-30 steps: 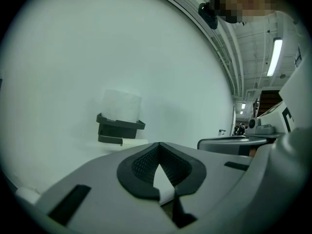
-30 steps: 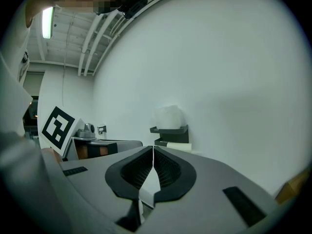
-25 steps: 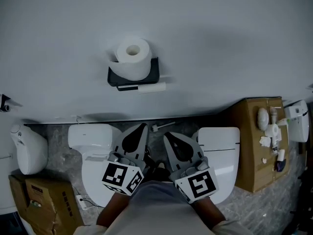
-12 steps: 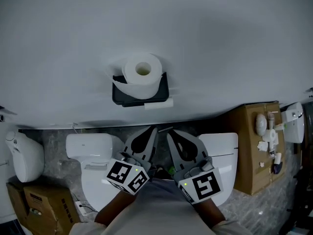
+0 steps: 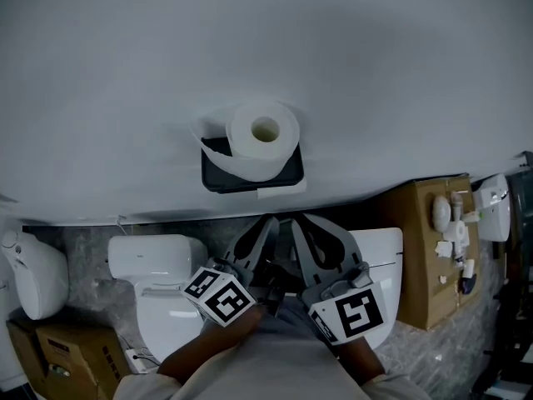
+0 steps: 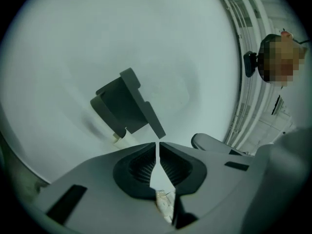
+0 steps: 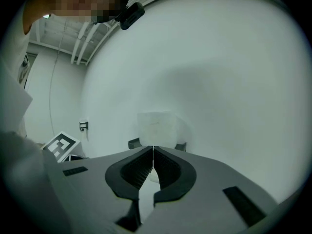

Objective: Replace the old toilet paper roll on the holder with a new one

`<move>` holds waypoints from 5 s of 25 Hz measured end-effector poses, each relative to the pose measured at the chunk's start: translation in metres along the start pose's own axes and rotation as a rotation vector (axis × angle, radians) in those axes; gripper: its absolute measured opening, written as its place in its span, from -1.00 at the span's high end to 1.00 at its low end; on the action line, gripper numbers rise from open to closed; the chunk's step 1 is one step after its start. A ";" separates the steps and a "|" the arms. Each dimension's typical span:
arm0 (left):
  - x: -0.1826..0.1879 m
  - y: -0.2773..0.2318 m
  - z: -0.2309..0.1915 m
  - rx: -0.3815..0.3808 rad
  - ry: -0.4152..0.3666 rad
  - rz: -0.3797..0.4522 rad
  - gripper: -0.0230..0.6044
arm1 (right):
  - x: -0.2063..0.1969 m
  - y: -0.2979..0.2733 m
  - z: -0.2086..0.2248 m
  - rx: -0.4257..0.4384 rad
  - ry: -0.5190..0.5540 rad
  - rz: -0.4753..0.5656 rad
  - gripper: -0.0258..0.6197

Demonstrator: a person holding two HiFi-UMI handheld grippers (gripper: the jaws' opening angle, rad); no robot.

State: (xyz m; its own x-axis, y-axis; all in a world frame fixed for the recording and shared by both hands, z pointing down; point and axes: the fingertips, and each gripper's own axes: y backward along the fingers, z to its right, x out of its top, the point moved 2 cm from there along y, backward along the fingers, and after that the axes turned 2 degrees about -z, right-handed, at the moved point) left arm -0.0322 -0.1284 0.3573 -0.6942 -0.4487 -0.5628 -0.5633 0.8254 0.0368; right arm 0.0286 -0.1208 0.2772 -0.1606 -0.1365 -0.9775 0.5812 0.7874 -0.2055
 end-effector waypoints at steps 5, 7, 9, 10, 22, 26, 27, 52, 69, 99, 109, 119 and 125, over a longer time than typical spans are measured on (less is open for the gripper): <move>-0.004 -0.004 -0.022 0.028 0.143 0.035 0.76 | 0.001 -0.008 0.009 -0.003 0.020 -0.019 0.87; -0.008 -0.008 -0.029 0.035 0.209 0.054 0.66 | -0.001 -0.009 0.016 -0.006 0.020 -0.030 0.86; -0.011 -0.012 -0.035 0.040 0.269 0.070 0.47 | -0.004 -0.011 0.022 -0.001 0.019 -0.046 0.86; -0.013 -0.014 -0.036 0.033 0.304 0.078 0.41 | -0.005 -0.012 0.024 0.003 0.017 -0.053 0.86; -0.015 -0.039 -0.045 -0.037 0.495 0.222 -0.03 | -0.019 -0.020 0.040 0.047 -0.003 -0.096 0.87; -0.014 -0.045 -0.049 -0.030 0.506 0.240 -0.03 | -0.018 -0.022 0.044 0.055 0.000 -0.099 0.87; -0.014 -0.047 -0.050 -0.027 0.508 0.242 -0.03 | -0.018 -0.021 0.046 0.056 0.001 -0.099 0.86; -0.002 -0.076 -0.061 -0.064 0.543 0.325 0.00 | -0.027 -0.032 0.076 0.087 -0.005 -0.138 0.87; -0.015 -0.091 -0.052 -0.103 0.524 0.266 0.25 | -0.032 -0.031 0.089 0.081 -0.041 -0.145 0.87; -0.046 -0.084 -0.026 -0.050 0.322 0.129 0.27 | -0.038 -0.003 0.105 0.053 -0.085 -0.118 0.87; -0.017 -0.028 -0.024 -0.008 0.194 0.144 0.28 | -0.024 -0.004 0.060 0.087 -0.069 -0.075 0.87; 0.022 0.020 -0.022 0.060 -0.031 0.131 0.28 | -0.011 -0.009 0.023 0.111 -0.065 -0.030 0.87; 0.058 0.050 -0.024 0.120 -0.181 0.152 0.28 | -0.004 -0.015 0.000 0.120 -0.061 -0.006 0.87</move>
State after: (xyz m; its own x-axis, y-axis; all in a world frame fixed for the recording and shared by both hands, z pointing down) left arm -0.1114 -0.1208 0.3462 -0.6695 -0.2564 -0.6972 -0.3938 0.9183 0.0405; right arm 0.0200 -0.1322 0.2845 -0.1176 -0.1806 -0.9765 0.6722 0.7093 -0.2121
